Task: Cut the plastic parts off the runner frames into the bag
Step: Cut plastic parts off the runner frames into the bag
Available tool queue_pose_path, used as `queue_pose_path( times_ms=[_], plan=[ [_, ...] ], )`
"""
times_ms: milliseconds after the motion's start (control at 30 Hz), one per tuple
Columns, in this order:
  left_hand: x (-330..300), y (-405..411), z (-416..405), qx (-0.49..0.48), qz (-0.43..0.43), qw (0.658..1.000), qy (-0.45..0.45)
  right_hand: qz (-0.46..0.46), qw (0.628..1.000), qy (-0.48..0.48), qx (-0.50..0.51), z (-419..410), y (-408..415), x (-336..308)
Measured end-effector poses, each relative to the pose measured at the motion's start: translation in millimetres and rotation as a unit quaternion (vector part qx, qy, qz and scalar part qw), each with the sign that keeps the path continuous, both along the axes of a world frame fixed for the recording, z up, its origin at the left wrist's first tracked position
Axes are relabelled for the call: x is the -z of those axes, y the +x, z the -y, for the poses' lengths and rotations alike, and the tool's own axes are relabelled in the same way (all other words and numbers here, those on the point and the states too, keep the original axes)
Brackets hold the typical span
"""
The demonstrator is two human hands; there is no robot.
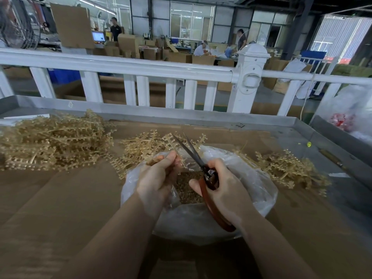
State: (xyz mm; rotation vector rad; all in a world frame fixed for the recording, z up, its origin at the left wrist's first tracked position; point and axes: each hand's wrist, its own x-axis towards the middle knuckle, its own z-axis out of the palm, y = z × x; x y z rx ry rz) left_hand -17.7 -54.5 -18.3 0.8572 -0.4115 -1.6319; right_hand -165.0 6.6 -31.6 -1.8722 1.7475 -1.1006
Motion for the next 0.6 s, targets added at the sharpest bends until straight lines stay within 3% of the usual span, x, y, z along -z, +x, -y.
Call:
queue_pose_path(
  times_ms=[267, 600],
  plan=[
    [-4.2, -2.2, -0.2, -0.018, -0.037, 0.998, 0.037, -0.076, 0.997, -0.014, -0.021, -5.1, 0.5, -1.1],
    [0.5, -2.7, 1.4, -0.001, -0.059, 0.998, 0.027, -0.097, 0.995, 0.003, -0.032, -4.1, -0.6, -2.5]
  ],
)
